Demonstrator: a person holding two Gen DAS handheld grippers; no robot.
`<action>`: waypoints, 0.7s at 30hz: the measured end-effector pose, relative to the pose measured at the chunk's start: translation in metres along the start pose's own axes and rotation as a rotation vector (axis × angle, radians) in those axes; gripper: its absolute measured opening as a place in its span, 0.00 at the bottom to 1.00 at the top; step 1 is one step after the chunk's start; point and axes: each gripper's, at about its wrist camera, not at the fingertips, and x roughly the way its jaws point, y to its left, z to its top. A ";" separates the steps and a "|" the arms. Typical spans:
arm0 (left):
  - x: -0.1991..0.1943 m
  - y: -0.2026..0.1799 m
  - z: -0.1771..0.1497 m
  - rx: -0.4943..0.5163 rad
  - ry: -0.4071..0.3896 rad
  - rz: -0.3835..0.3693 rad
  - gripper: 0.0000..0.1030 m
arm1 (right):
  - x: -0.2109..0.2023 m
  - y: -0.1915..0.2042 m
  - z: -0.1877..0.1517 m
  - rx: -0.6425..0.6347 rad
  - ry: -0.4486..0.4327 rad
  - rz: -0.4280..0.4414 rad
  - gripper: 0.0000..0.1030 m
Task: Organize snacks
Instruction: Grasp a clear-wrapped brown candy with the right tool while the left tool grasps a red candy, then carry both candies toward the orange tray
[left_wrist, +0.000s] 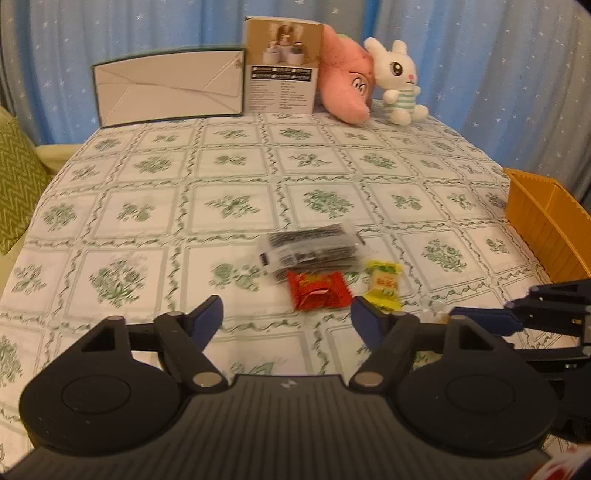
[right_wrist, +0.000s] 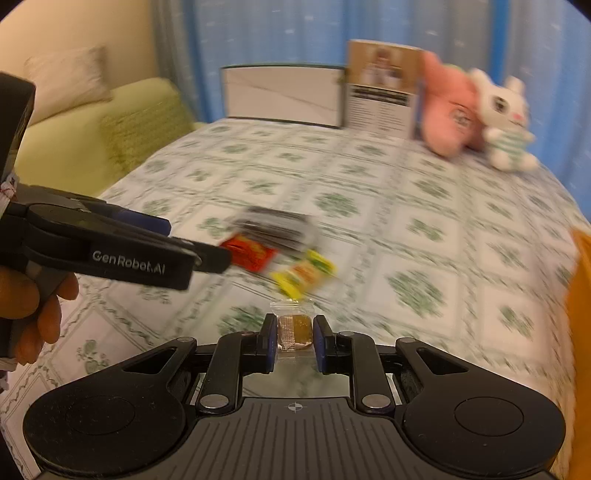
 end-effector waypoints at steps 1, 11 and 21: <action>0.002 -0.003 0.001 0.009 -0.003 -0.003 0.64 | -0.003 -0.005 -0.002 0.023 0.002 -0.014 0.20; 0.028 -0.012 0.008 -0.037 0.006 -0.003 0.40 | -0.020 -0.033 -0.014 0.121 0.026 -0.083 0.20; 0.018 -0.018 0.003 -0.032 0.025 0.027 0.19 | -0.035 -0.036 -0.011 0.154 0.000 -0.086 0.20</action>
